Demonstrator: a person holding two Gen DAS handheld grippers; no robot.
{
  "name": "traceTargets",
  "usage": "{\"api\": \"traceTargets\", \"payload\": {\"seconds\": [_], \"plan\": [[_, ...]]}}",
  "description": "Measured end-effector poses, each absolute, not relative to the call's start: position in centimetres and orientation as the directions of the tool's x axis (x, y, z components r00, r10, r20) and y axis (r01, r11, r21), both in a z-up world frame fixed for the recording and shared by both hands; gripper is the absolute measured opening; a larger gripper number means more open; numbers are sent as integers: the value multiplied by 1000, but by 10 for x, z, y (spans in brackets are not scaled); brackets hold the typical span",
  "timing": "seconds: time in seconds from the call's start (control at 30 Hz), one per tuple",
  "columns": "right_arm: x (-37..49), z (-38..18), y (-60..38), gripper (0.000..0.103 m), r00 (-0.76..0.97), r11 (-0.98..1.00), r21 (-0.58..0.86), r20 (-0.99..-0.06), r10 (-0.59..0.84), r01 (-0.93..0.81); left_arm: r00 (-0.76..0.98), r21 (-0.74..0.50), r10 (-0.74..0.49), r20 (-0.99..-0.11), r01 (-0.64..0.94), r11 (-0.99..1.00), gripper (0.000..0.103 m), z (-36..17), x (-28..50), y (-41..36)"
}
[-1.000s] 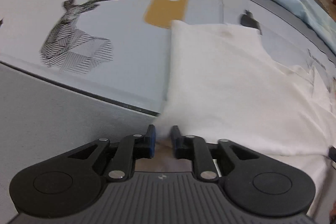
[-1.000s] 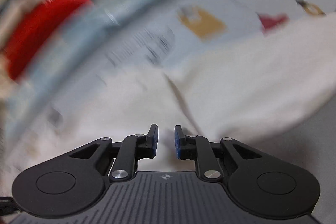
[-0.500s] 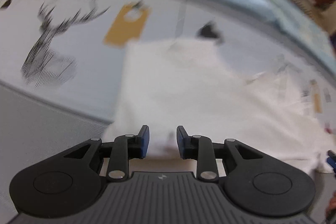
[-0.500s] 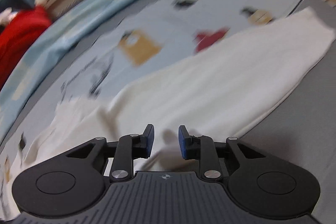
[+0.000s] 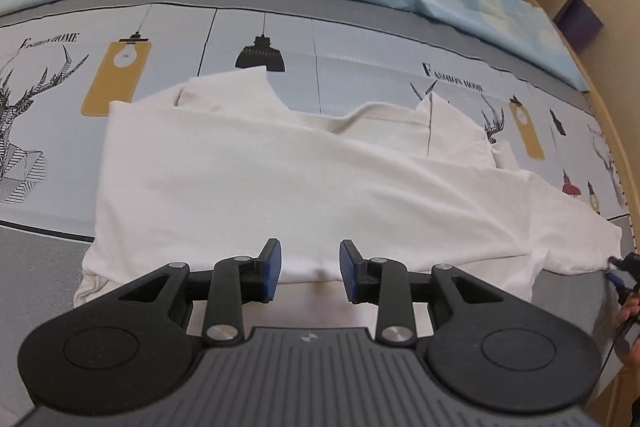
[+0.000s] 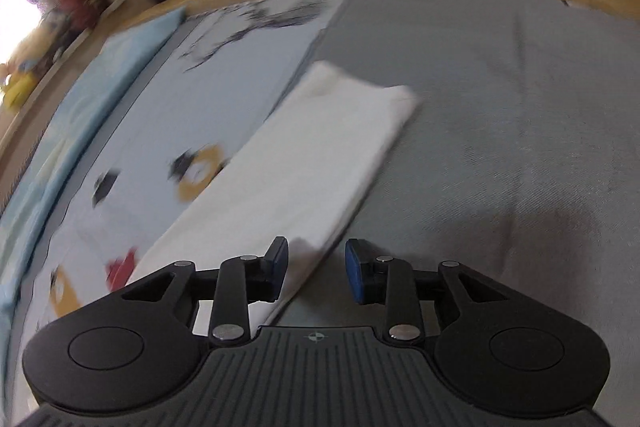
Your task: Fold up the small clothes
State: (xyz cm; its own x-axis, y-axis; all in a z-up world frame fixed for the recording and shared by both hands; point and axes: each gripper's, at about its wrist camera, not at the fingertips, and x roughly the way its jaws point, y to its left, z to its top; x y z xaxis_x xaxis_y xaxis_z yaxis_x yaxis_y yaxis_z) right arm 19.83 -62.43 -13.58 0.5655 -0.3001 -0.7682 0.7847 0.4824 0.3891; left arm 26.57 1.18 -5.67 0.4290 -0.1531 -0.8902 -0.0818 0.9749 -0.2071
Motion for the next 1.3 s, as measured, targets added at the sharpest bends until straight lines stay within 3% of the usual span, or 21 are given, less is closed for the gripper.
{"api": "traceTargets", "payload": {"seconds": [0.23, 0.3, 0.33, 0.37, 0.5, 0.67, 0.77, 0.87, 1.03, 1.1, 1.17, 1.3], "plan": [[203, -149, -649, 32, 625, 398, 495, -705, -336, 772, 416, -192, -138, -899, -90, 977, 37, -62, 267, 17], [204, -149, -649, 25, 615, 389, 486, -700, -361, 782, 419, -192, -135, -898, -95, 977, 37, -61, 267, 22], [205, -149, -648, 8, 601, 380, 473, -702, -382, 795, 421, -193, -133, -897, -102, 976, 37, -60, 267, 26], [203, -146, -646, 4, 589, 373, 462, -703, -398, 804, 424, -194, -131, -896, -108, 975, 37, -59, 267, 29], [213, -128, -627, 4, 557, 414, 385, -677, -481, 825, 438, -204, -126, -890, -135, 970, 37, -53, 265, 46], [255, -70, -541, 4, 658, 648, 249, -544, -521, 719, 469, -234, -121, -875, -191, 953, 37, -40, 260, 75], [277, -38, -449, 4, 797, 818, 234, -472, -377, 525, 482, -250, -113, -869, -230, 940, 37, -34, 255, 95], [286, -18, -339, 4, 895, 944, 232, -432, -116, 235, 491, -269, -111, -864, -265, 926, 37, -29, 250, 114], [266, -20, -163, 4, 825, 926, 251, -430, 367, -281, 509, -314, -115, -853, -325, 892, 37, -23, 247, 146], [259, -35, -114, 5, 686, 861, 298, -520, 509, -413, 515, -340, -124, -848, -349, 873, 37, -22, 246, 157], [256, -53, -85, 6, 540, 831, 354, -636, 551, -430, 515, -353, -128, -848, -368, 860, 37, -24, 247, 164], [257, -45, -82, 10, 446, 887, 318, -776, 446, -334, 508, -375, -146, -849, -385, 843, 37, -28, 249, 173]]}}
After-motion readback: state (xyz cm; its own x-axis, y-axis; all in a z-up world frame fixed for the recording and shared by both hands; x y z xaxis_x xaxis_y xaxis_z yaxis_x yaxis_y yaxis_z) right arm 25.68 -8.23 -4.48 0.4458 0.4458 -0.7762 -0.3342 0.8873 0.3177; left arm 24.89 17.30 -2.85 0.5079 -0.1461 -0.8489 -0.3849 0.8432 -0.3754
